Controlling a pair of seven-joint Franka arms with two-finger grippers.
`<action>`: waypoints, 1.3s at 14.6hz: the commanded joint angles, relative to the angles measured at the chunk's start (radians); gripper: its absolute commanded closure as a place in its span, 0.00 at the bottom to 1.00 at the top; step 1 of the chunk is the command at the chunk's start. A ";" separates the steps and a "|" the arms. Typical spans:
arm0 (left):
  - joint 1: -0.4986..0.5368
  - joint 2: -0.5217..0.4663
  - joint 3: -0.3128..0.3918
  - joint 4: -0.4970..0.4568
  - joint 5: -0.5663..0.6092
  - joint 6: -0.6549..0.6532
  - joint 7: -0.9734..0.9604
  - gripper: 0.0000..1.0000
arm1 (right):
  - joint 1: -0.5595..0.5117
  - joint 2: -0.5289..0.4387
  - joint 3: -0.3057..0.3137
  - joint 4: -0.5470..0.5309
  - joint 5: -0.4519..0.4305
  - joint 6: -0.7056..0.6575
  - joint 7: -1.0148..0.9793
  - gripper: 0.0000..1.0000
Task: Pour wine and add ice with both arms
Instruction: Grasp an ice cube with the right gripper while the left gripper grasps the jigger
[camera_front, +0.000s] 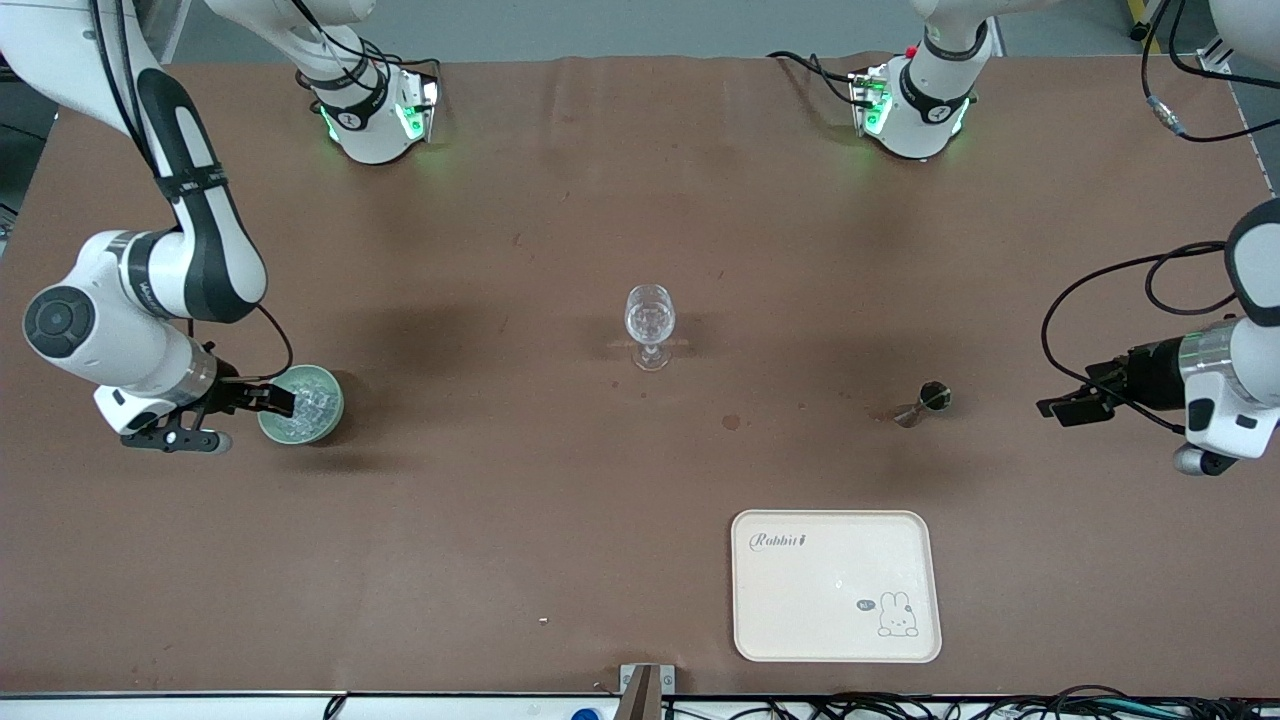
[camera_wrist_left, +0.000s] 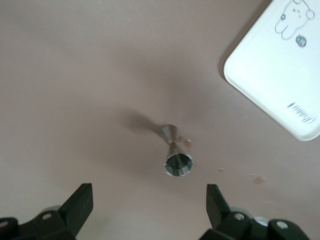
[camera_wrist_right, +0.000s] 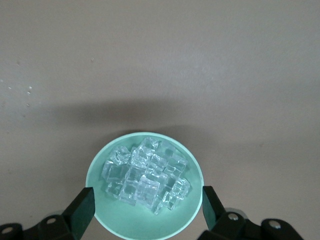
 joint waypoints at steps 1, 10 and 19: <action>0.077 0.111 -0.006 0.027 -0.183 0.002 -0.087 0.00 | -0.008 -0.007 0.006 -0.071 0.003 0.076 -0.002 0.05; 0.145 0.296 -0.008 0.029 -0.414 -0.079 -0.227 0.00 | -0.005 0.027 0.006 -0.111 0.003 0.122 0.008 0.12; 0.163 0.439 -0.008 0.014 -0.586 -0.139 -0.209 0.14 | 0.010 0.035 0.008 -0.122 0.005 0.125 0.021 0.44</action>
